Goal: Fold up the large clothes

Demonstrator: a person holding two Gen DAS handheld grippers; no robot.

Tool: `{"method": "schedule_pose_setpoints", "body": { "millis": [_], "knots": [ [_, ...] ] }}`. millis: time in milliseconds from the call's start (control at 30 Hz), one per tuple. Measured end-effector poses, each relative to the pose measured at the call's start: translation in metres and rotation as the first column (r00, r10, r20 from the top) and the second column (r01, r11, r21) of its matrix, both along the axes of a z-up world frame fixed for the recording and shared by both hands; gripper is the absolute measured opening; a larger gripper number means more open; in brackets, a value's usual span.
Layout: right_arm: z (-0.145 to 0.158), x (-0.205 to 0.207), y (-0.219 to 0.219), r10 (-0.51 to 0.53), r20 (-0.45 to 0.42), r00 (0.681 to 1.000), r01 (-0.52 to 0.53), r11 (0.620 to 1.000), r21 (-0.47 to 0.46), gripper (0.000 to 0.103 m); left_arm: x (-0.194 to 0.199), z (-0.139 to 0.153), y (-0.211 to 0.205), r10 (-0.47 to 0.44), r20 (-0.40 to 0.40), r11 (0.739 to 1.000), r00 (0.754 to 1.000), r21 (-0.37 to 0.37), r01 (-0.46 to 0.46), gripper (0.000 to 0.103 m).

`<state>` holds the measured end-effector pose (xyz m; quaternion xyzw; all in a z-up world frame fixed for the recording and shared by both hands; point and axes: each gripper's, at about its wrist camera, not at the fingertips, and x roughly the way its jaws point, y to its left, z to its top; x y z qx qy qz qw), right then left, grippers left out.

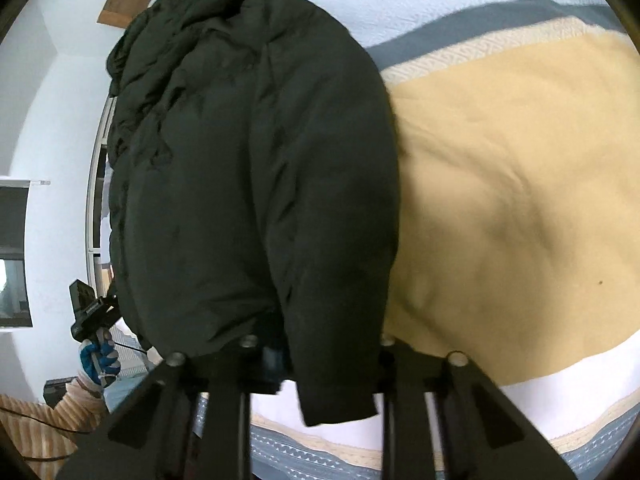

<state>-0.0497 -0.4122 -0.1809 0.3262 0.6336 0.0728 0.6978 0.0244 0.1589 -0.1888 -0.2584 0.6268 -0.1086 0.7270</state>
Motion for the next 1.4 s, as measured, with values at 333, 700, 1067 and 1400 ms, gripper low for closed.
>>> {"method": "schedule_pose_setpoints", "body": {
  "millis": [333,700,1067,1400],
  "knots": [
    [0.082,0.022,-0.010,-0.088,0.221,0.971,0.083,0.996,0.034,0.010,0.034,0.086,-0.005,0.035,0.142,0.994,0.989,-0.112,-0.019,0.010],
    [0.181,0.130,-0.028,-0.124,0.506,0.854,0.125,0.992,0.033,0.010,0.138,0.182,-0.003,0.127,0.384,0.955,0.915,-0.298,-0.008,0.010],
    [0.179,0.273,-0.080,-0.357,0.579,0.733,0.352,0.928,0.127,0.010,0.312,0.160,0.002,0.462,0.359,0.800,0.811,-0.564,-0.206,0.010],
    [0.079,0.393,-0.098,-0.451,0.428,0.783,0.511,0.859,-0.030,0.009,0.453,0.059,-0.036,0.385,0.296,0.919,0.874,-0.211,-0.333,0.015]
  ]
}}
